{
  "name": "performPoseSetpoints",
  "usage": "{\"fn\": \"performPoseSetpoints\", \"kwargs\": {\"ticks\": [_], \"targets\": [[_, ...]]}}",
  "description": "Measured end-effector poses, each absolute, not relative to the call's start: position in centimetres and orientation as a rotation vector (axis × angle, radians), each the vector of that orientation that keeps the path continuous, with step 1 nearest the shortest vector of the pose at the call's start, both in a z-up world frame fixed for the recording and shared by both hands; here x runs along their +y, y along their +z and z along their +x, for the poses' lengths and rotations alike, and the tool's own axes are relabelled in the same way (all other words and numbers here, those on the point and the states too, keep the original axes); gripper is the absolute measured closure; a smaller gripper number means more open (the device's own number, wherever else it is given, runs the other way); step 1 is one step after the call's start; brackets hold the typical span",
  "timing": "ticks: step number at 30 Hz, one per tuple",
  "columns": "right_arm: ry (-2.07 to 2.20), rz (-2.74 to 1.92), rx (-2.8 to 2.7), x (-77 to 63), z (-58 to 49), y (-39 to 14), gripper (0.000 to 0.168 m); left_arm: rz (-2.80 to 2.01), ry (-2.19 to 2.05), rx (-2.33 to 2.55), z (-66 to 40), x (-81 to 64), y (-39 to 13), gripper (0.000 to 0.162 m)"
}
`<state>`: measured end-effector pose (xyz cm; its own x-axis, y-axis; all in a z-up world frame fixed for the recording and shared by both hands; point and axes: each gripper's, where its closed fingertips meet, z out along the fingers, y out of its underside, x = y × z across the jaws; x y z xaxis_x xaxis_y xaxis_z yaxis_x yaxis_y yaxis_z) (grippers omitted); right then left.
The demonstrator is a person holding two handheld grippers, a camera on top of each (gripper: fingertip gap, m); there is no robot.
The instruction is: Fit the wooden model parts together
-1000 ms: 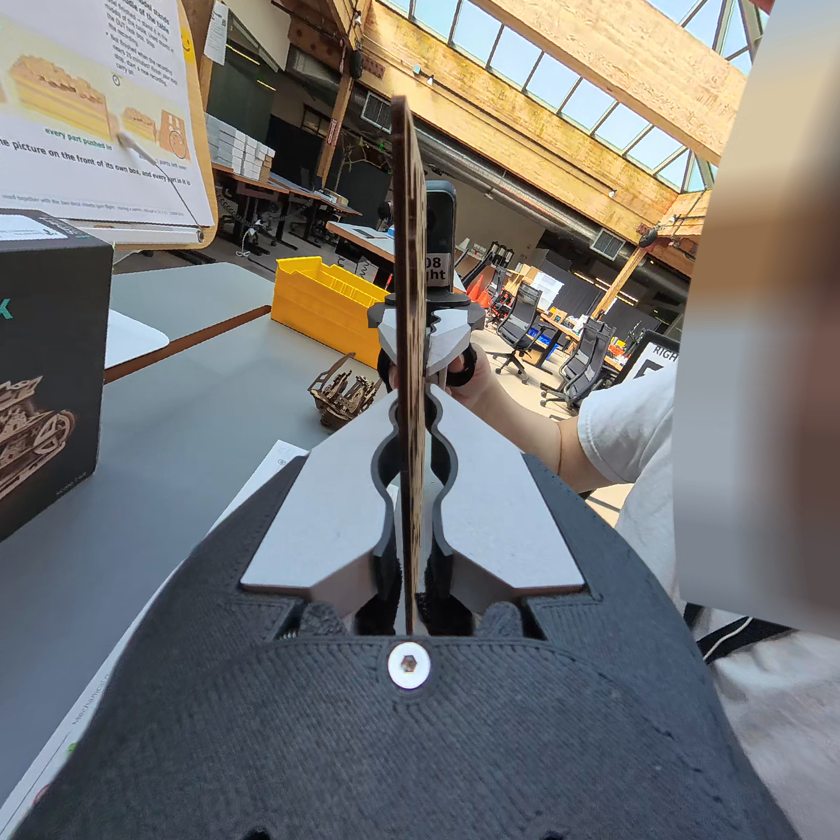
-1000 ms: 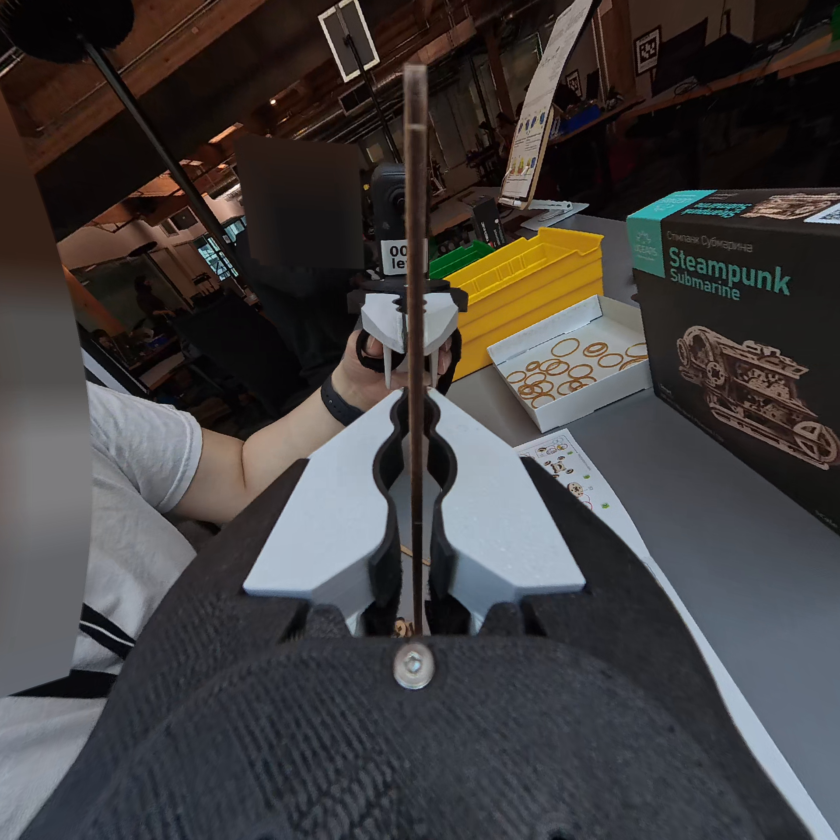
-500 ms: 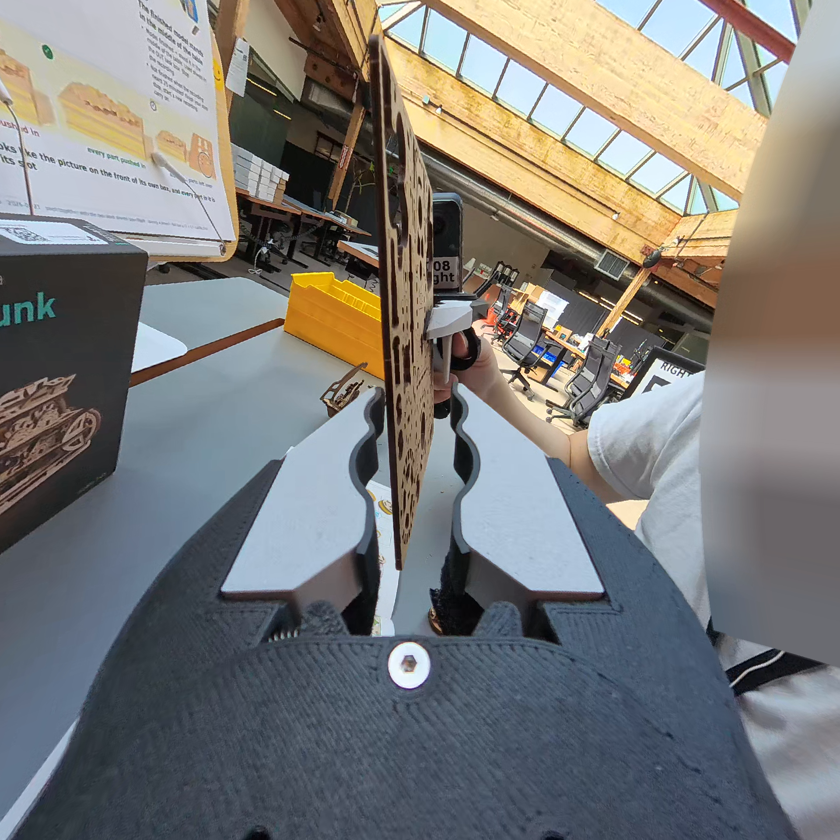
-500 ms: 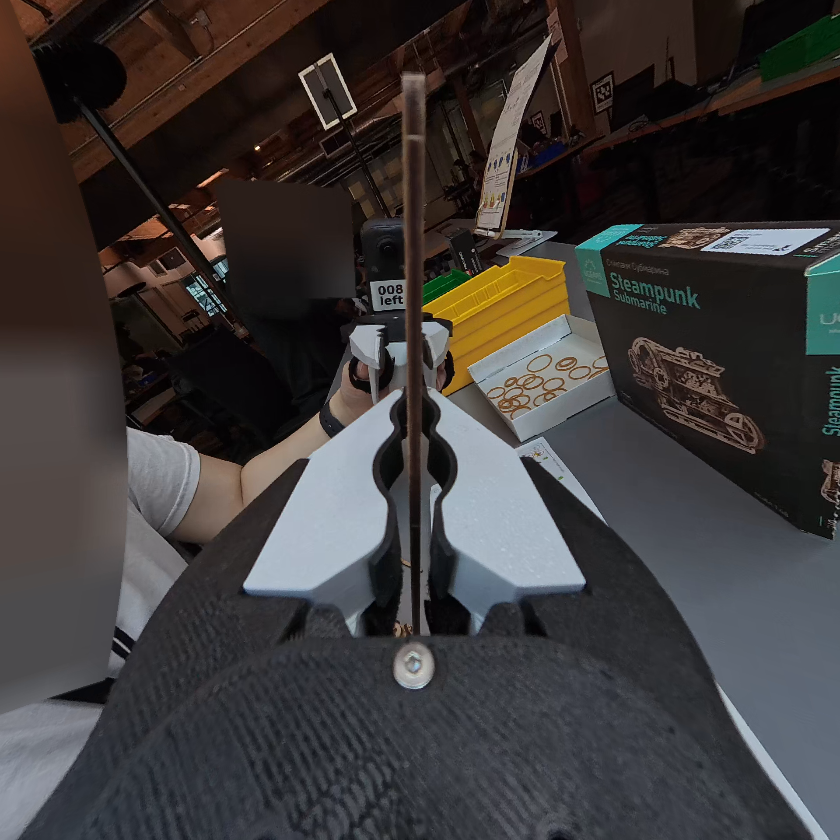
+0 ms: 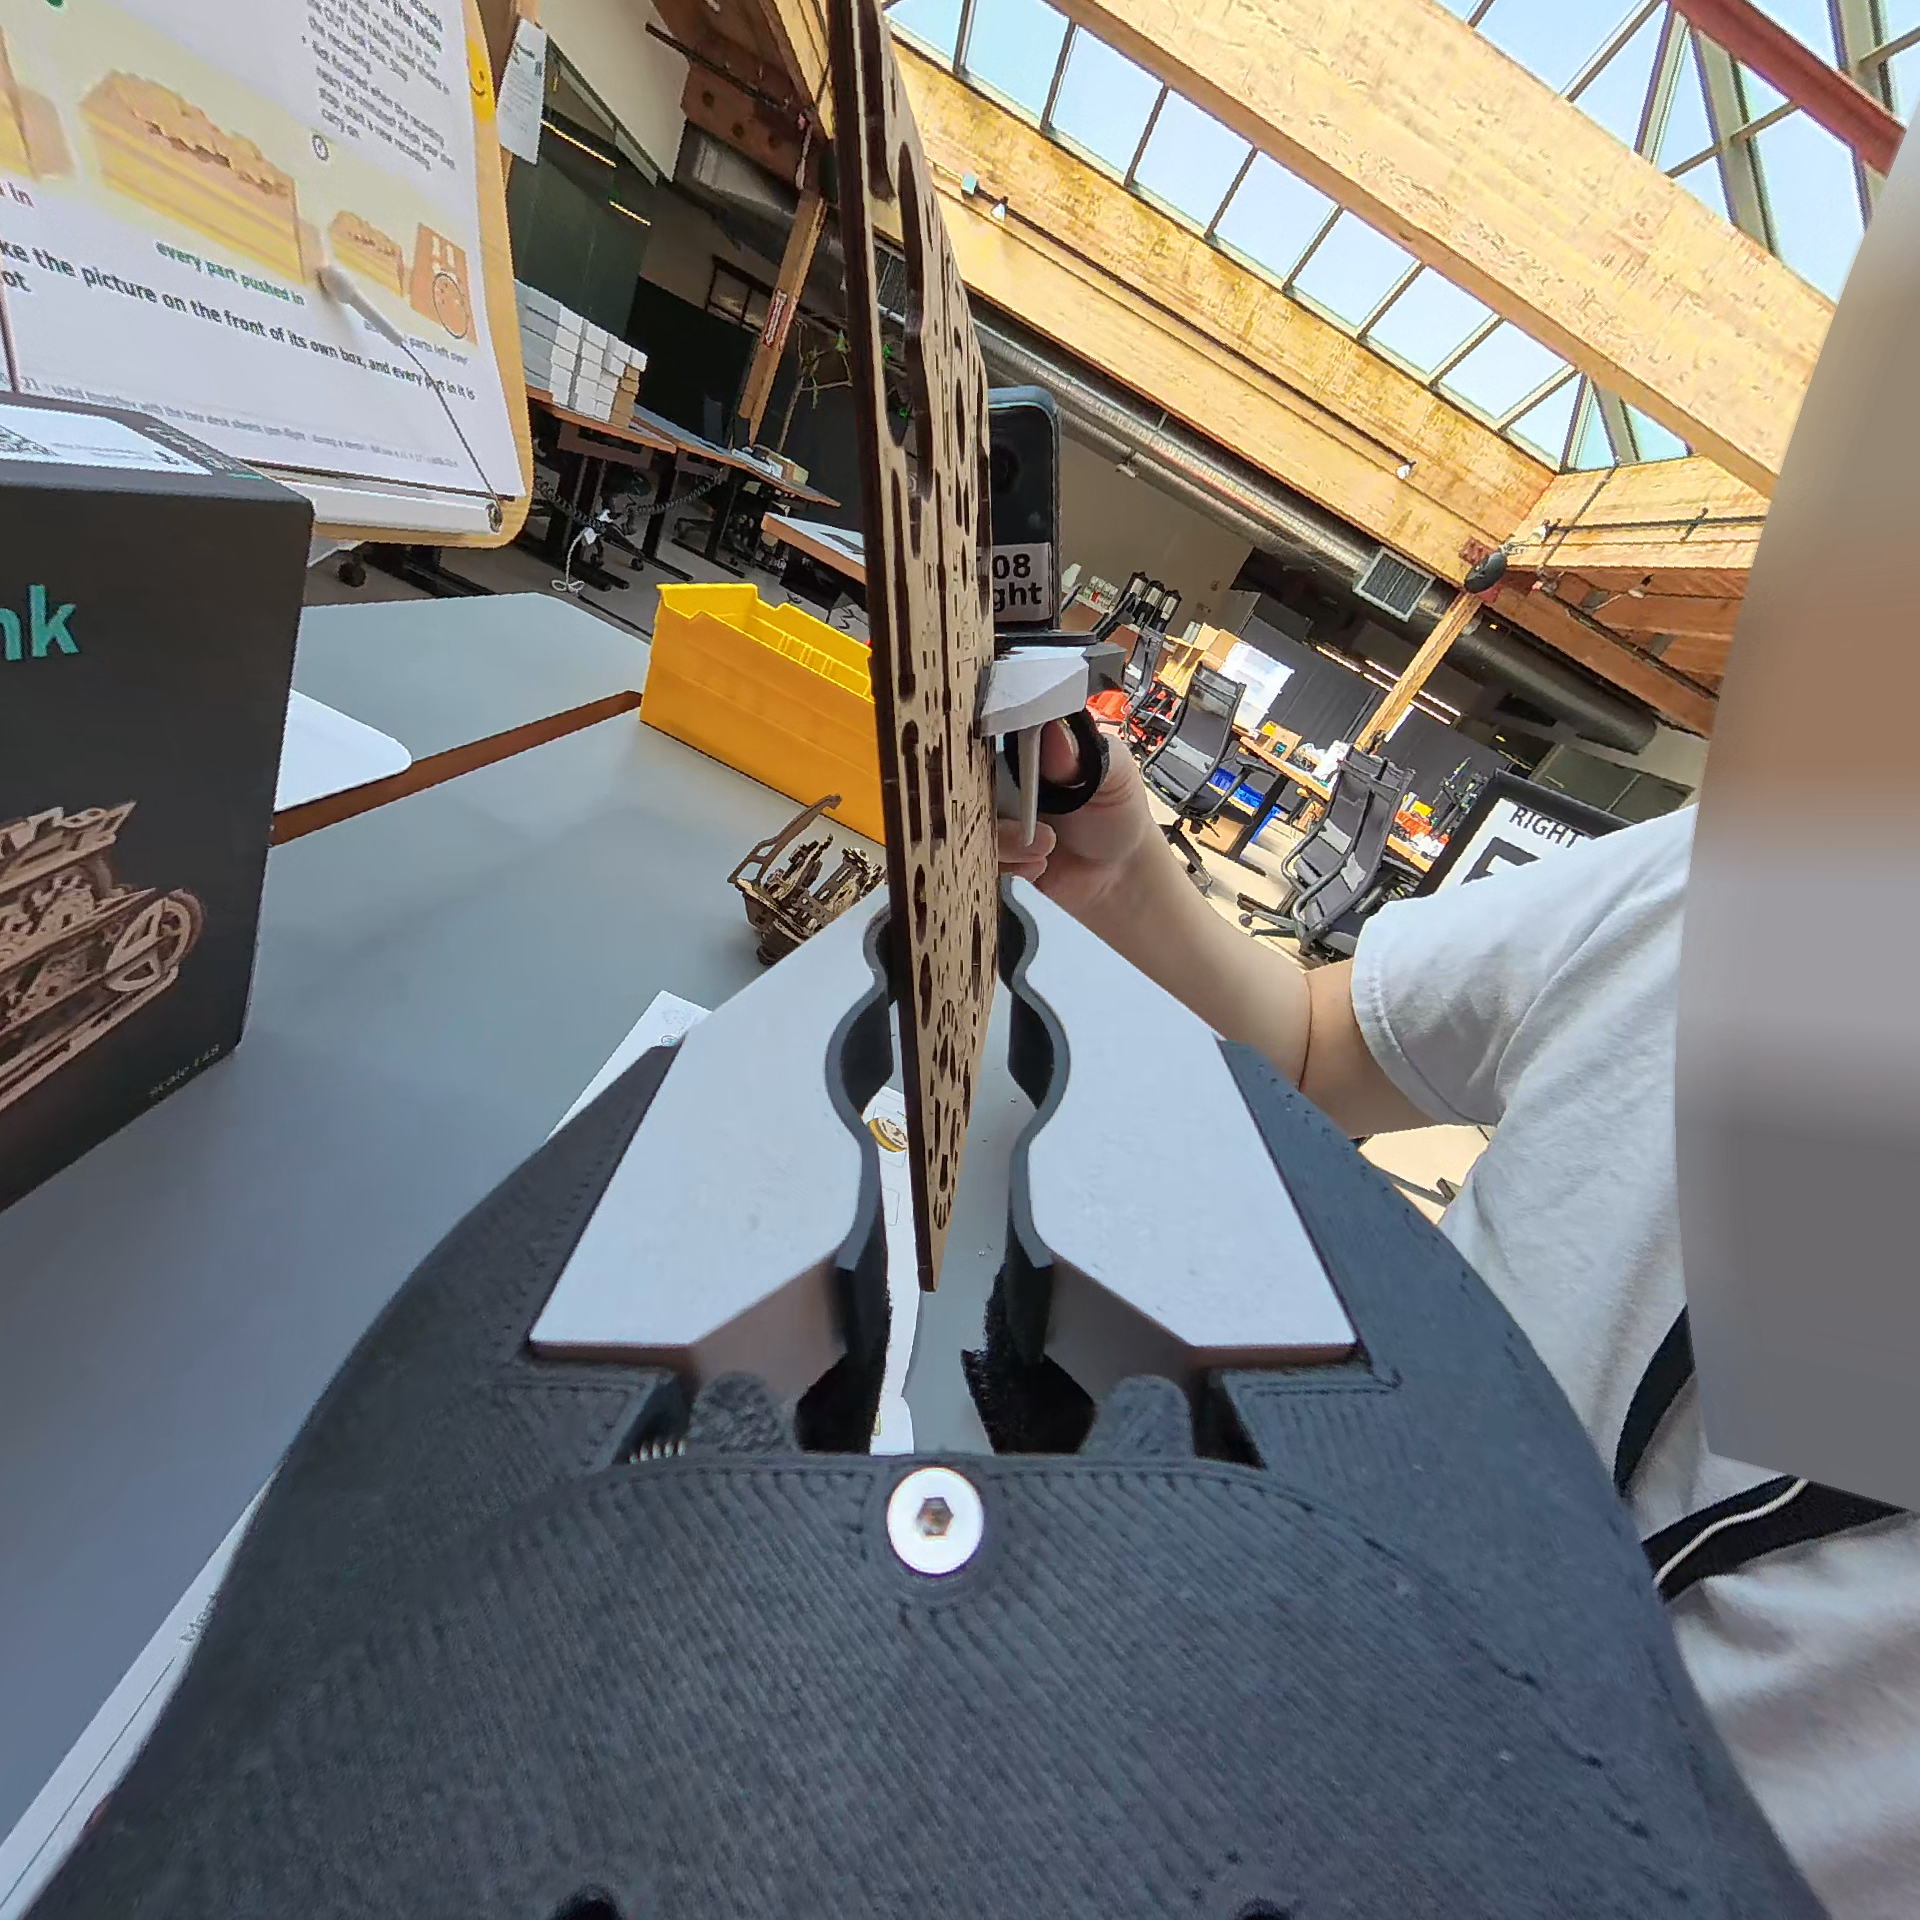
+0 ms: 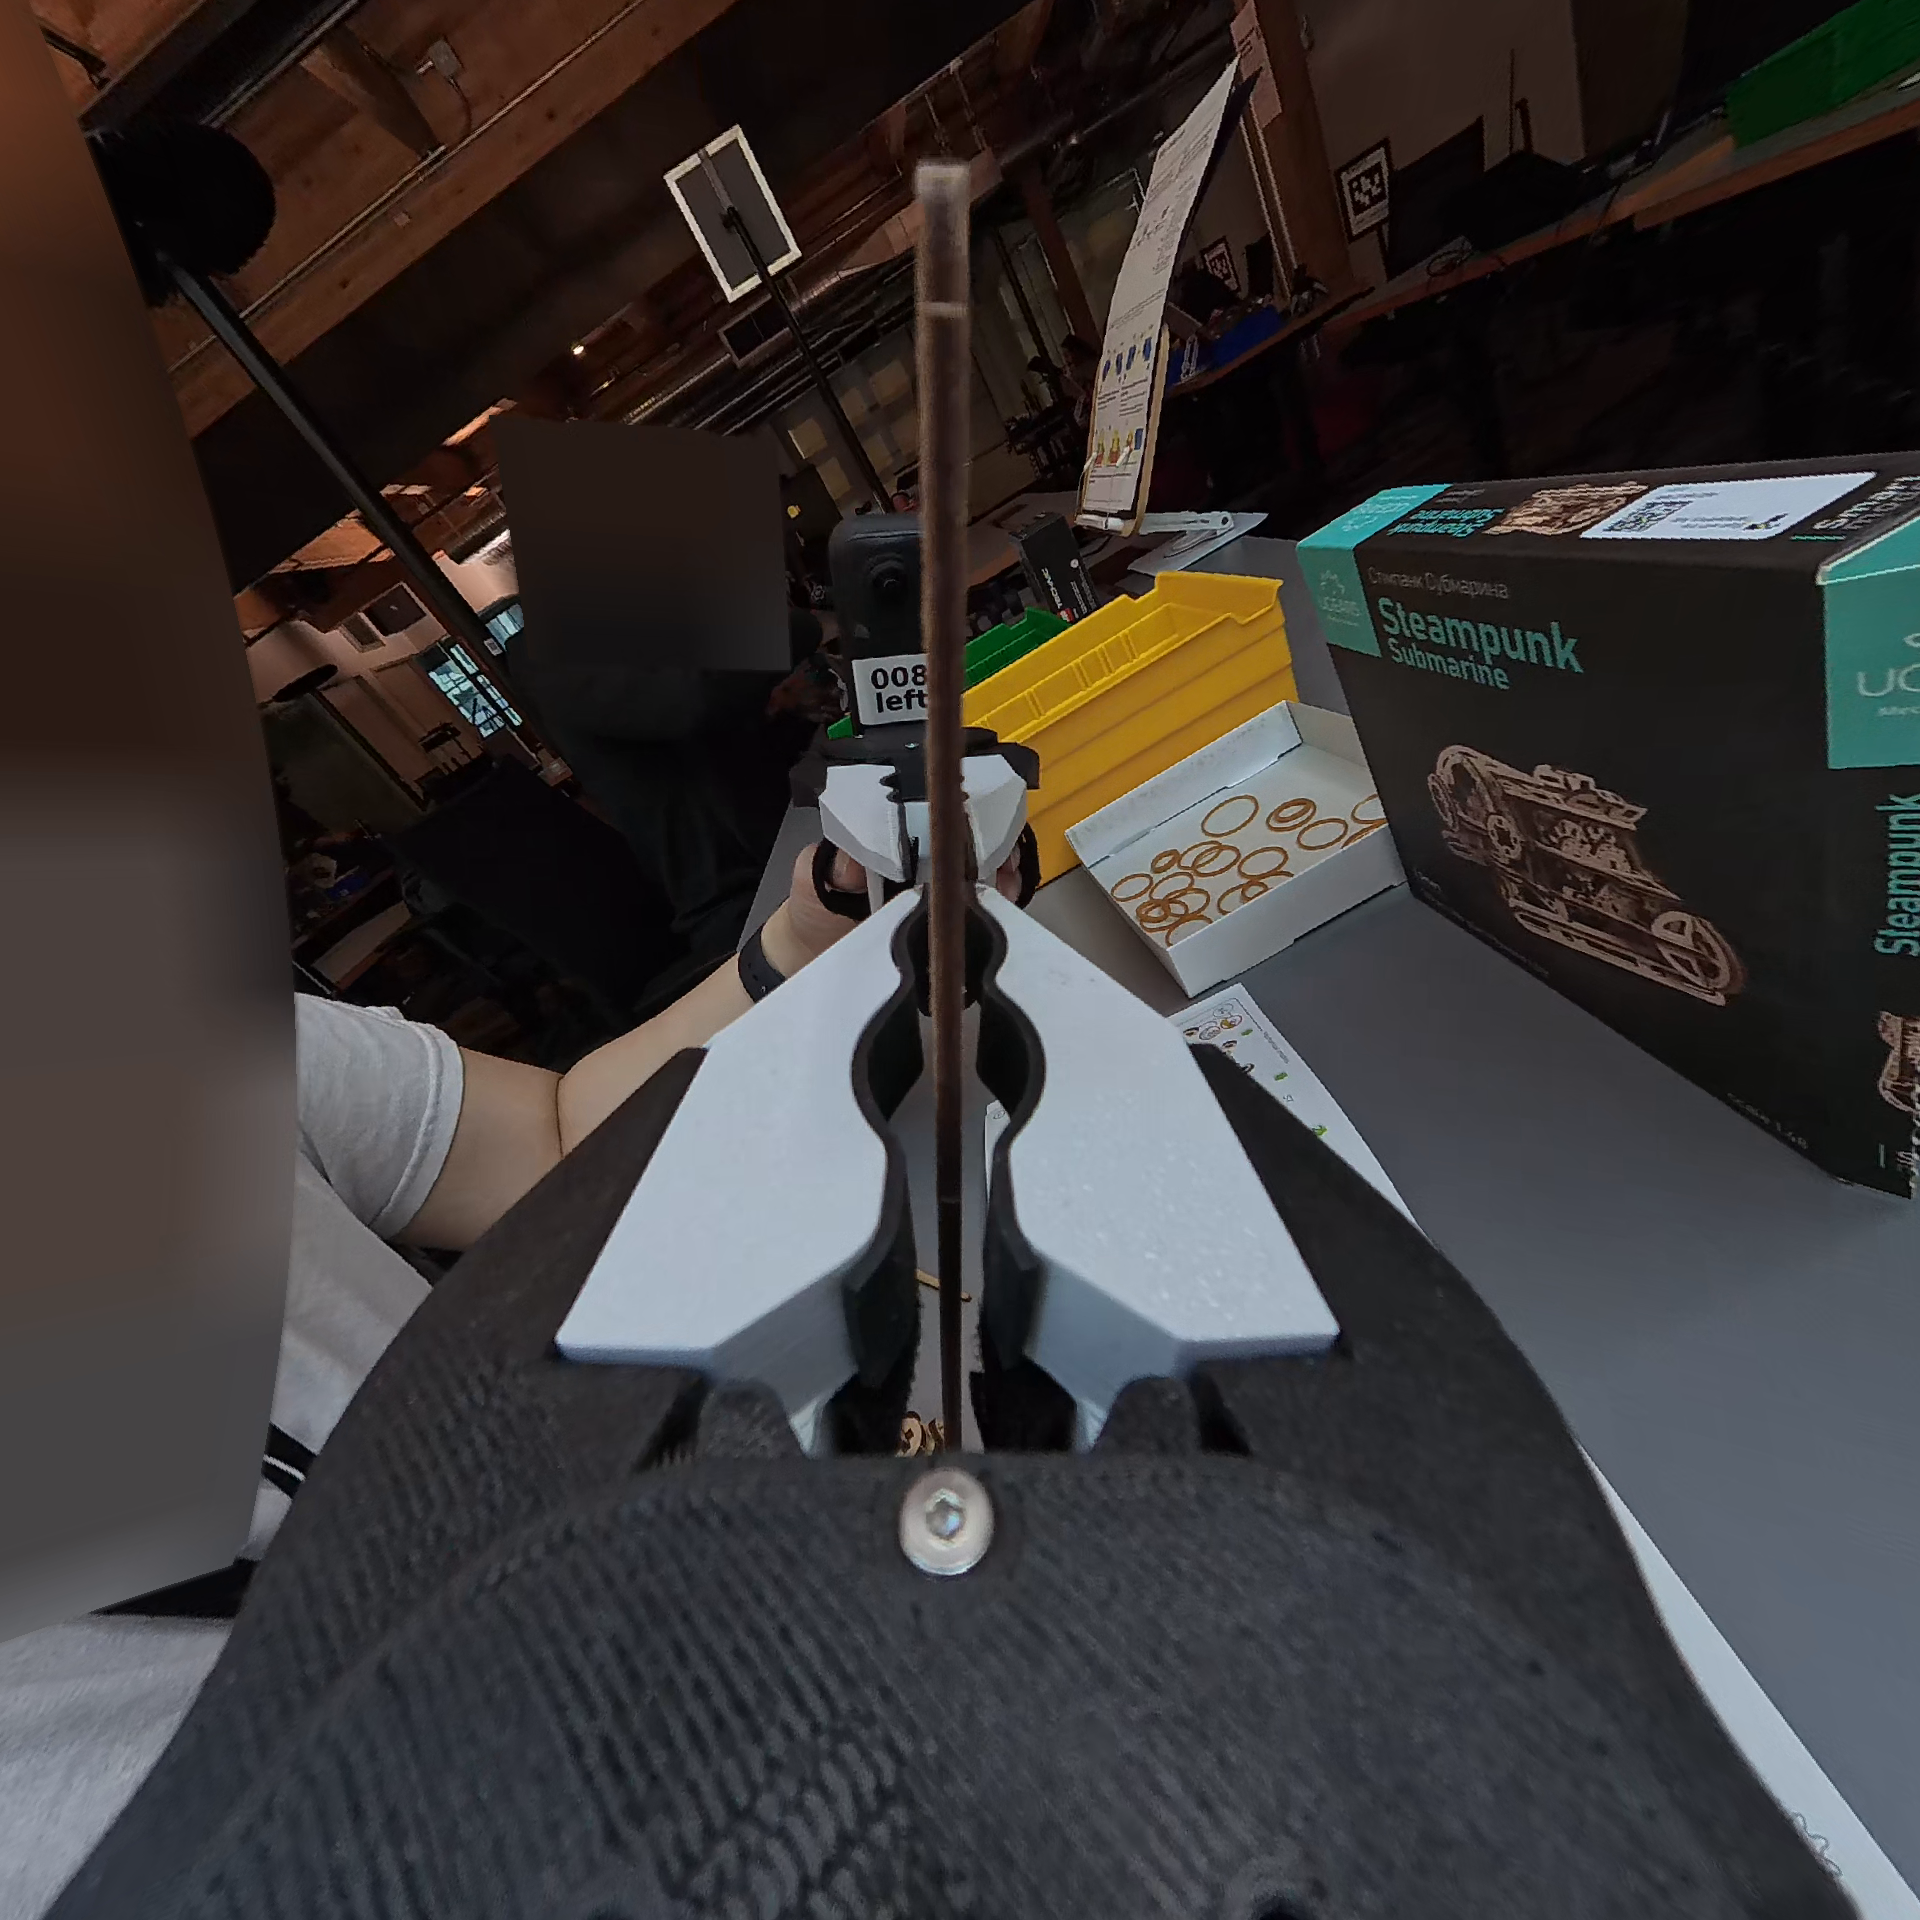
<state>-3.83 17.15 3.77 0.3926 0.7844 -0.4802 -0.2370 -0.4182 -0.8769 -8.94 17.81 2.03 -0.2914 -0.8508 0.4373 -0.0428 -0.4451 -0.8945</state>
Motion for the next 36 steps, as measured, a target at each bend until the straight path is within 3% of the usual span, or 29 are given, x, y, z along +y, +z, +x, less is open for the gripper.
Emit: {"fn": "performPoseSetpoints", "kwargs": {"ticks": [26,36], "targets": [[1.272,-1.630,-0.521,16.8,-4.5,3.5,0.167,-1.340,-1.819,1.142,-9.0,17.7,2.5,0.162],[1.282,-1.643,-0.505,17.1,-4.4,3.0,0.167,-1.363,-1.793,1.100,-9.3,18.6,2.4,0.155]]}}
